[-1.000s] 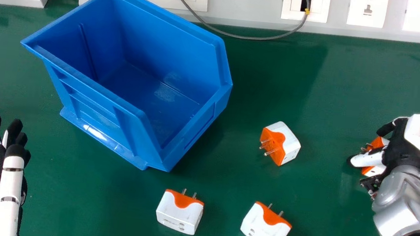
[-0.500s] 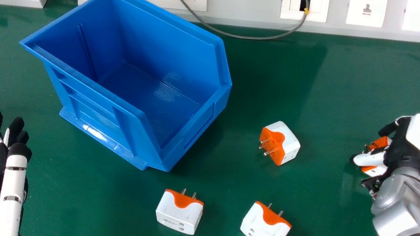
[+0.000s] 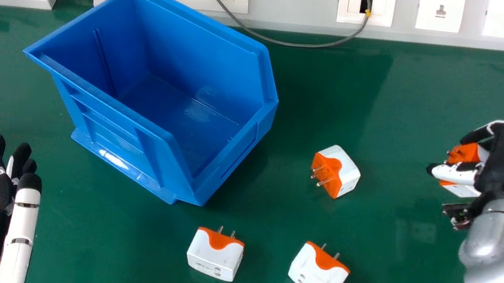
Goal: Pick all objects and put in blue box
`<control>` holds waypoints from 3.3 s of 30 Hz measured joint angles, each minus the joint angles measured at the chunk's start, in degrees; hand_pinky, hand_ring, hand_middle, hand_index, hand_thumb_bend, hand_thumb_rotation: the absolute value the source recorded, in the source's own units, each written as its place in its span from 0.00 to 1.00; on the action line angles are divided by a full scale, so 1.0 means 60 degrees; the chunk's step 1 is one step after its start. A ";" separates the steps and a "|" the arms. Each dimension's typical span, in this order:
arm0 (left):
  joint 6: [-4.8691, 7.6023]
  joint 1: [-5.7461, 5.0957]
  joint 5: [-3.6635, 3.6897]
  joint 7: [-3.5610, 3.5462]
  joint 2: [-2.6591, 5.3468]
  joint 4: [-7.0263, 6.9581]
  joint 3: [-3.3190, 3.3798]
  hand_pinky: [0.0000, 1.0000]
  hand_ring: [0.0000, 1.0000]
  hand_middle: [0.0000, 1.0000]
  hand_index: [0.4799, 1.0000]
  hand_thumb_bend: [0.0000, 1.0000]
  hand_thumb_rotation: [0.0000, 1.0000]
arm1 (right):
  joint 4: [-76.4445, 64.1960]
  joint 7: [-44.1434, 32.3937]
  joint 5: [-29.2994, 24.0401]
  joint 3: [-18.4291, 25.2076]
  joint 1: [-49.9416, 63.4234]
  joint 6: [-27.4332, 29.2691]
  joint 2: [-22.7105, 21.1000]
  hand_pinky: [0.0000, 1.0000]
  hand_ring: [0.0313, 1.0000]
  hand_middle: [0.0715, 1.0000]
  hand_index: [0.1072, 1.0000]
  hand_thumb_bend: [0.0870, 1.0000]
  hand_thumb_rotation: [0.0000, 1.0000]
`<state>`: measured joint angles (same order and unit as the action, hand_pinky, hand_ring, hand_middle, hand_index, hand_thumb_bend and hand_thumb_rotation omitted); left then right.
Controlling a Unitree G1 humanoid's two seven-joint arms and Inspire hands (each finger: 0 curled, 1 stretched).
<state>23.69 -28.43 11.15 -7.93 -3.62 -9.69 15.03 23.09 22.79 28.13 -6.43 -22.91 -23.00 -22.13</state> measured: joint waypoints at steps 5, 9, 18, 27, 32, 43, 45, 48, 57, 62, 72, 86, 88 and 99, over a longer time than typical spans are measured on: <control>0.0018 0.0027 -0.0001 -0.0019 -0.0001 0.0013 0.0007 1.00 1.00 1.00 1.00 0.25 0.84 | -0.1829 -0.0542 0.0127 0.0221 0.0631 -0.0268 -0.0100 0.27 0.36 0.44 0.51 0.44 0.00; 0.0044 0.0070 -0.0004 -0.0024 -0.0005 0.0052 0.0016 1.00 1.00 1.00 1.00 0.25 0.84 | -0.3442 -0.1016 0.0118 0.0426 0.1198 -0.0229 -0.0102 0.27 0.37 0.45 0.51 0.44 0.00; 0.0050 0.0121 -0.0033 0.0034 0.0019 0.0066 -0.0004 1.00 1.00 1.00 1.00 0.26 0.85 | -0.6087 -0.2121 0.0237 0.0125 0.2009 -0.0337 0.0494 0.28 0.39 0.47 0.48 0.44 0.00; 0.0051 0.0158 -0.0033 0.0080 0.0103 0.0067 -0.0043 1.00 1.00 1.00 1.00 0.26 0.83 | -0.6865 -0.2728 0.0638 -0.0877 0.1963 -0.0372 0.1255 0.28 0.38 0.45 0.49 0.44 0.00; 0.0083 0.0175 -0.0098 0.0079 0.0162 0.0069 -0.0085 1.00 1.00 1.00 1.00 0.28 0.83 | -0.6581 -0.2767 0.0649 -0.1285 0.1481 -0.0062 0.1751 0.29 0.39 0.46 0.49 0.44 0.00; 0.0107 -0.0013 -0.0333 0.0181 0.0274 0.0005 -0.0096 1.00 1.00 1.00 1.00 0.29 0.82 | -0.4462 -0.2796 0.0687 -0.2114 -0.0131 0.0448 0.2972 0.29 0.38 0.46 0.49 0.44 0.00; 0.0108 -0.0016 -0.0343 0.0206 0.0306 -0.0010 -0.0100 1.00 1.00 1.00 1.00 0.29 0.81 | -0.4049 -0.2838 0.0695 -0.2286 -0.0517 0.0463 0.3131 0.29 0.38 0.46 0.49 0.44 0.00; 0.0112 -0.0029 -0.0334 0.0195 0.0334 -0.0034 -0.0105 1.00 1.00 1.00 1.00 0.28 0.81 | -0.3329 -0.2928 0.0675 -0.2421 -0.1216 0.0494 0.3436 0.30 0.39 0.47 0.48 0.44 0.00; 0.0125 -0.0201 -0.0266 0.0171 0.0364 -0.0124 -0.0092 1.00 1.00 1.00 1.00 0.34 0.83 | 0.0133 -0.2251 0.0679 -0.2735 -0.3075 0.1888 0.4114 0.28 0.39 0.48 0.48 0.44 0.00; 0.0168 -0.0251 -0.0255 0.0140 0.0391 -0.0124 -0.0099 1.00 1.00 1.00 1.00 0.33 0.82 | 0.2238 -0.1912 0.0684 -0.2786 -0.4200 0.2222 0.4460 0.28 0.38 0.47 0.48 0.44 0.00; 0.0189 -0.0579 -0.0257 0.0172 0.0652 -0.0449 -0.0188 1.00 1.00 1.00 1.00 0.35 0.79 | 0.5091 -0.1576 0.0820 -0.3226 -0.5678 0.3030 0.5006 0.29 0.41 0.46 0.51 0.44 0.00; 0.0226 -0.0889 -0.0138 0.0243 0.1028 -0.0547 -0.0327 1.00 1.00 1.00 1.00 0.36 0.71 | 0.6845 -0.0903 0.1462 -0.3960 -0.6584 0.3991 0.5143 0.24 0.34 0.43 0.51 0.46 0.00; 0.0226 -0.0940 -0.0057 0.0274 0.1072 -0.0549 -0.0332 1.00 1.00 1.00 1.00 0.35 0.68 | 0.6845 -0.1079 0.1233 -0.3773 -0.6583 0.4125 0.5137 0.28 0.35 0.44 0.50 0.46 0.00; 0.0229 -0.0873 -0.0061 0.0315 0.1083 -0.0548 -0.0398 1.00 1.00 1.00 1.00 0.35 0.70 | 0.6834 -0.1346 0.1388 -0.3956 -0.6579 0.4258 0.5013 0.57 0.75 0.81 0.75 0.44 0.01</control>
<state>25.06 -33.67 10.79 -6.04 2.88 -12.98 12.63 64.09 14.72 36.46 -30.17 -62.38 2.55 7.95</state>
